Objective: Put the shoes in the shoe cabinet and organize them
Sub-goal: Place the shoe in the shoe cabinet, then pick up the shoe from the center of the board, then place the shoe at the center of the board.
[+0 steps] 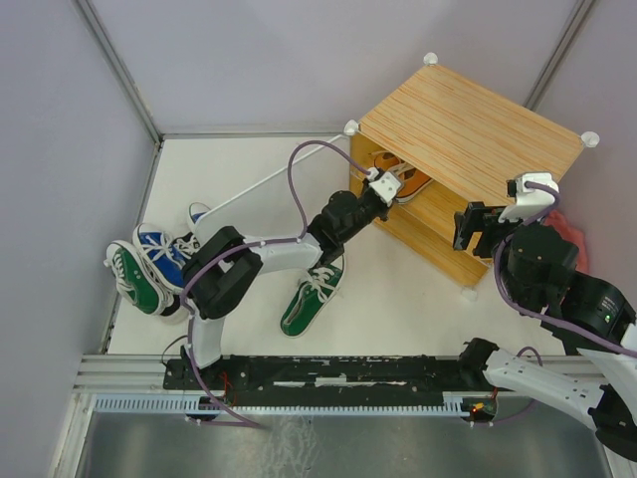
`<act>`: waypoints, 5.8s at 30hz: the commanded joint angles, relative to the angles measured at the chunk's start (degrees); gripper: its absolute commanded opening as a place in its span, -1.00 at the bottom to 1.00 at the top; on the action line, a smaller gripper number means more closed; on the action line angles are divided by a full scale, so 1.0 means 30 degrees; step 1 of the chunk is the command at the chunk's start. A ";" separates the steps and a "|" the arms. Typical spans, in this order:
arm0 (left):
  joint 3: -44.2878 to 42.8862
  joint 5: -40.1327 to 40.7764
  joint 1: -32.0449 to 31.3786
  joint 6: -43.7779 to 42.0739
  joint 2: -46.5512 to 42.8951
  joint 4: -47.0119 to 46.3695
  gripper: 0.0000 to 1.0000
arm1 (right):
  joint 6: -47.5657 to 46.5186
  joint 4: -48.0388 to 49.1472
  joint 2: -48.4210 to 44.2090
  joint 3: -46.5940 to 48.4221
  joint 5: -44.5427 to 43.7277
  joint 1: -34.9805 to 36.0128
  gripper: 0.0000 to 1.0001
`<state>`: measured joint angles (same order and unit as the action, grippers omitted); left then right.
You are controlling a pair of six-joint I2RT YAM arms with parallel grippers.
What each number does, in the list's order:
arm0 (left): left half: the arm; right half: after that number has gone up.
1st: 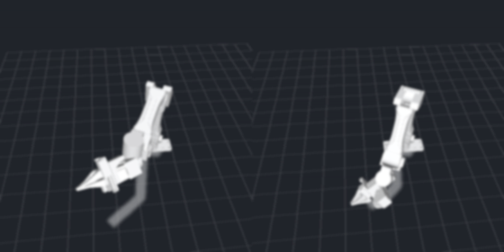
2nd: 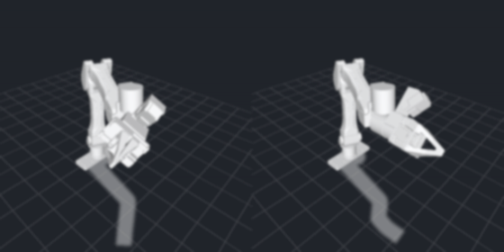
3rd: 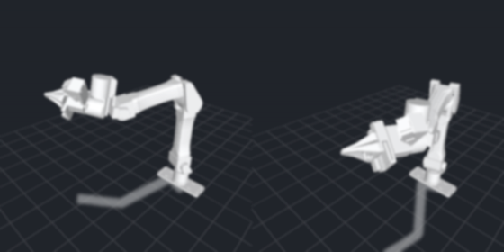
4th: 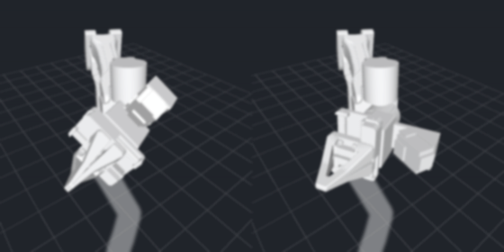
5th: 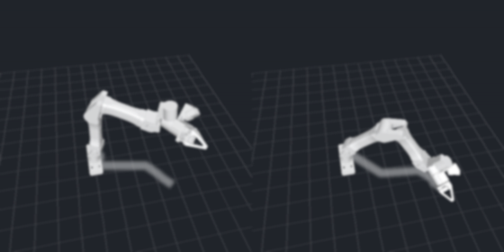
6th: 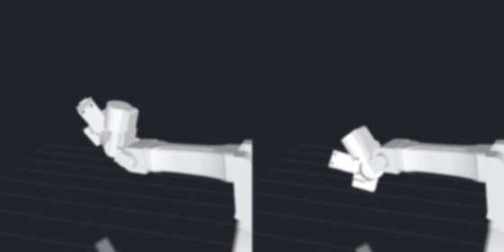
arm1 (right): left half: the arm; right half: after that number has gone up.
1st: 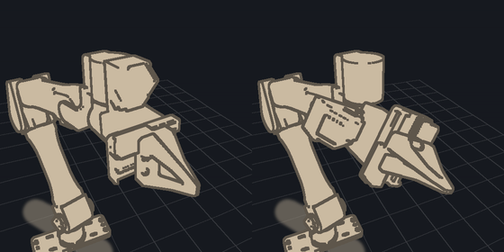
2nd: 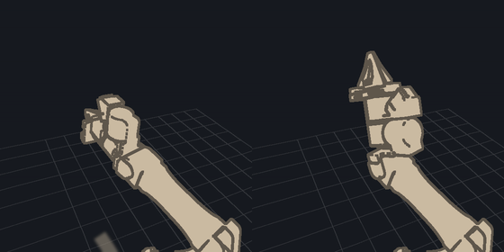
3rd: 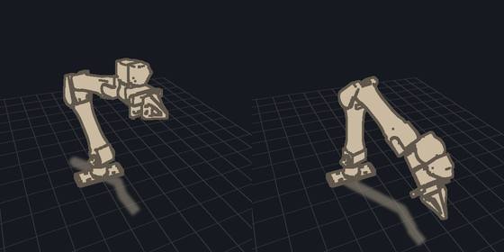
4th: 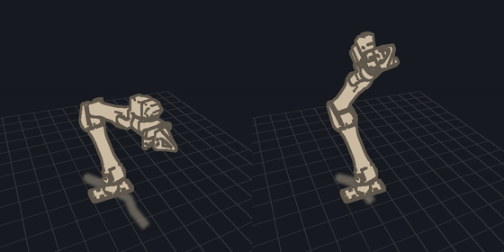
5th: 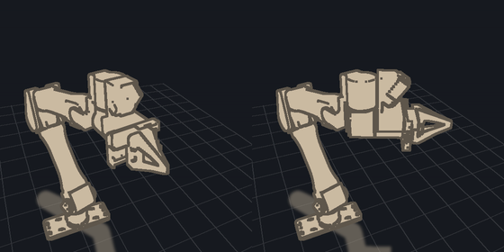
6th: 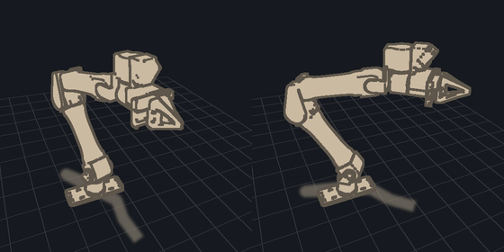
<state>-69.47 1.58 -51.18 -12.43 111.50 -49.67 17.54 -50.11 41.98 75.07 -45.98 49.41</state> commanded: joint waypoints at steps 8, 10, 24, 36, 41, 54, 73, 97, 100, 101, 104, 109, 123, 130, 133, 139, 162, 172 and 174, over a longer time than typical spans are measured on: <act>-0.2282 0.2166 0.0270 0.0373 0.0717 -0.1597 -0.94 | -0.0244 0.0350 -0.0262 -0.0171 -0.0764 0.0025 0.69; -0.2372 0.2547 0.0291 0.0226 0.0949 -0.1661 -0.94 | -0.0249 0.0383 -0.0253 -0.0218 -0.0731 0.0025 0.69; -0.1262 0.4336 0.0280 -0.0370 0.1937 -0.2583 -0.07 | -0.0251 0.0296 -0.0245 -0.0151 -0.0591 0.0025 0.70; 0.2225 0.4111 -0.0510 -0.0108 -0.3603 0.0566 0.98 | -0.0389 -0.0158 0.0082 0.0363 0.0354 0.0018 0.74; 0.4407 0.2167 -0.1414 0.2148 -0.7674 0.4367 0.98 | -0.0532 -0.1172 0.0595 0.1374 0.1403 0.0025 0.84; 0.7064 0.1536 -0.1425 0.6251 -2.0368 1.6407 0.65 | -0.0165 -0.1927 0.2062 0.2162 0.4686 0.0025 0.92; -0.1770 1.3599 0.1682 0.2729 -1.8886 1.9369 0.98 | -0.0368 -0.1117 0.6137 0.3858 0.9665 0.0025 0.91; 0.4743 1.9255 1.6227 1.5345 -2.0989 2.3908 0.98 | 0.0242 0.0852 0.6431 0.1176 1.3932 0.0053 0.88; 0.6299 1.8665 1.7924 1.6168 -2.1432 2.4189 0.98 | 0.0389 0.0850 0.6409 0.0995 1.4236 0.0054 0.87; 0.6739 1.8398 1.8592 1.6511 -2.1461 2.4315 0.98 | 0.0455 0.0856 0.6363 0.0905 1.4365 0.0054 0.87; 0.7357 1.7522 2.0645 1.8499 -2.1310 2.5705 0.98 | 0.0621 0.0839 0.6133 0.0678 1.4658 0.0054 0.86; 0.7905 1.6398 2.2678 2.0397 -2.1115 2.6973 0.98 | 0.0657 0.0464 0.5823 0.0598 1.4638 0.0051 0.86; 1.1254 1.4321 2.4928 2.1262 -2.0779 2.5902 0.98 | 0.1058 -0.0319 0.4708 0.0401 1.4095 0.0069 0.85; 1.2812 1.2485 2.5286 2.1347 -1.9568 2.4391 0.92 | 0.1341 -0.0528 0.4171 0.0281 1.3439 0.0055 0.84; 1.3296 1.1564 2.5275 2.1597 -1.9659 2.4056 0.76 | 0.1503 -0.0319 0.4298 0.0319 1.3547 0.0054 0.83; 1.4302 0.9557 2.5277 2.1426 -1.9420 2.3001 -0.09 | 0.1695 -0.0127 0.4259 0.0092 1.3638 0.0076 0.80; 0.3086 0.0939 2.5120 1.0980 -2.2101 2.2977 -0.94 | 0.1823 -0.0243 0.3814 -0.0249 1.2330 0.0081 0.77; -0.4527 -0.8039 2.4334 1.3746 -1.9315 2.1284 -0.94 | 0.0628 -0.1641 0.5630 0.4072 1.0724 0.0047 0.77; -0.5691 -0.8032 2.3628 1.3845 -1.8682 2.1323 -0.94 | 0.0327 -0.1947 0.6195 0.5209 1.0179 0.0054 0.77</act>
<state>-78.17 -15.49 22.09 26.15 54.85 23.20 21.02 -55.33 59.16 84.84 -11.73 49.41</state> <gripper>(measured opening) 0.072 0.885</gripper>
